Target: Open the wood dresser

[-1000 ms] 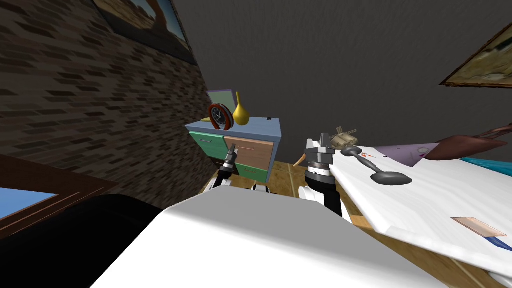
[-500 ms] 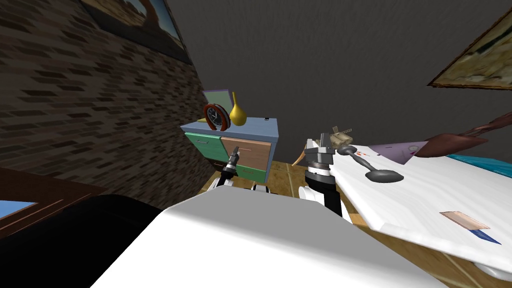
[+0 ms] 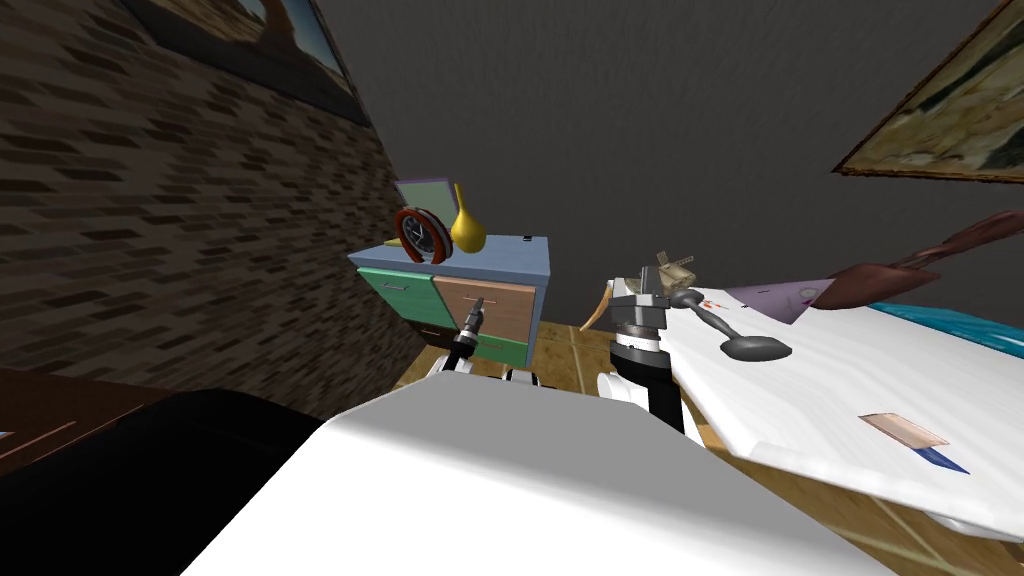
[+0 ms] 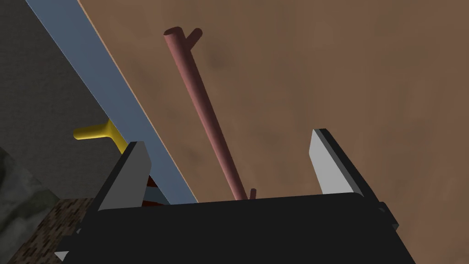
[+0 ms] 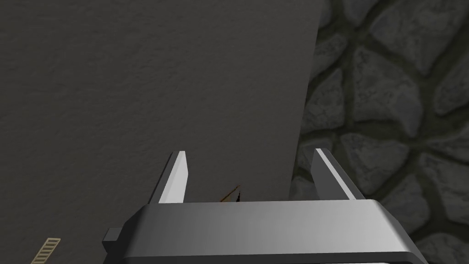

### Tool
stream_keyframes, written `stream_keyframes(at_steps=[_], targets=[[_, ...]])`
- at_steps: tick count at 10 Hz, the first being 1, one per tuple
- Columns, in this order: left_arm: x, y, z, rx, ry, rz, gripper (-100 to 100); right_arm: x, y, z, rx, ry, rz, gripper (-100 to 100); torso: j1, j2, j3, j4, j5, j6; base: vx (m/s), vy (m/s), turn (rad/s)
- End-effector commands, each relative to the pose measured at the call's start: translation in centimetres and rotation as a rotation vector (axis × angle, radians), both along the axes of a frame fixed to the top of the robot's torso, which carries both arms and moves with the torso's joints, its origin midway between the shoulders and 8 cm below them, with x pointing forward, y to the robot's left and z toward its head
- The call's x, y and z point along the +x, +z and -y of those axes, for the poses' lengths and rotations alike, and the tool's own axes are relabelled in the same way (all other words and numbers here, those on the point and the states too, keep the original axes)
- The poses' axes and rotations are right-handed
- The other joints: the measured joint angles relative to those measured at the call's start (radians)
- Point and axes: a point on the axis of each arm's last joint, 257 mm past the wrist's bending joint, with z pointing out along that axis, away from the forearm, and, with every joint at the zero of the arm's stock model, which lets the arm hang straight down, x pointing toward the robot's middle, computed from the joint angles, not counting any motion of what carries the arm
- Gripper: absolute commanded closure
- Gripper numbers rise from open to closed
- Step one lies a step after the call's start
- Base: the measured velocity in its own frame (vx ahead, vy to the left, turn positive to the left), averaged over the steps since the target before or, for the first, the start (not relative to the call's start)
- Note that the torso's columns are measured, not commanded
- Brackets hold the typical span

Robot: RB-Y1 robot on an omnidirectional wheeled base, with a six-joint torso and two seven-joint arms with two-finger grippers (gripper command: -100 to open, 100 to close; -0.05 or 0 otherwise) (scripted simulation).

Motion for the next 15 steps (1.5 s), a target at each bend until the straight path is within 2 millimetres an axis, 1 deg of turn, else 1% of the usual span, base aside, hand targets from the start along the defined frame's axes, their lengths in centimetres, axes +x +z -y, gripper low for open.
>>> stream_keyframes(at_steps=[1,2,6,10,11,12,14,15], targets=[[1.1,-0.1,-1.6,0.004,0.021,-0.004,-100,0.0,0.0,0.0,0.0,0.0,0.0,0,0.001,0.001,0.0,0.0,0.0,0.0,-0.04,-0.026,-0.153],[1.1,-0.1,-1.6,0.004,0.021,-0.004,-100,0.0,0.0,0.0,0.0,0.0,0.0,0,-0.001,0.003,0.002,0.001,0.0,0.001,-0.051,-0.029,-0.104],[3.4,0.3,-5.1,0.007,0.068,-0.005,-100,0.0,0.0,0.0,0.0,0.0,0.0,0,-0.001,0.0,0.0,0.0,0.0,0.0,-0.058,-0.031,-0.11],[5.5,1.1,-8.7,0.001,0.119,-0.001,-100,0.0,0.0,0.0,0.0,0.0,0.0,0,-0.001,-0.001,-0.001,0.0,0.0,0.0,-0.053,-0.035,-0.116],[5.1,0.9,-8.0,0.003,0.11,-0.001,-100,0.0,0.0,0.0,0.0,0.0,0.0,0,-0.001,-0.001,0.0,0.0,0.0,0.0,-0.021,-0.017,-0.02],[4.5,0.6,-6.9,0.005,0.093,-0.004,100,0.0,0.0,0.0,0.0,0.0,0.0,0,0.001,-0.002,-0.001,0.0,0.0,0.0,0.028,0.026,0.168],[3.4,0.3,-5.1,0.007,0.068,-0.005,100,0.0,0.0,0.0,0.0,0.0,0.0,0,0.003,-0.005,-0.003,-0.002,0.001,-0.001,0.065,0.038,0.132],[3.4,0.3,-5.1,0.007,0.068,-0.005,100,0.0,0.0,0.0,0.0,0.0,0.0,0,0.002,-0.005,-0.003,-0.003,0.001,0.0,0.051,0.033,0.016]])
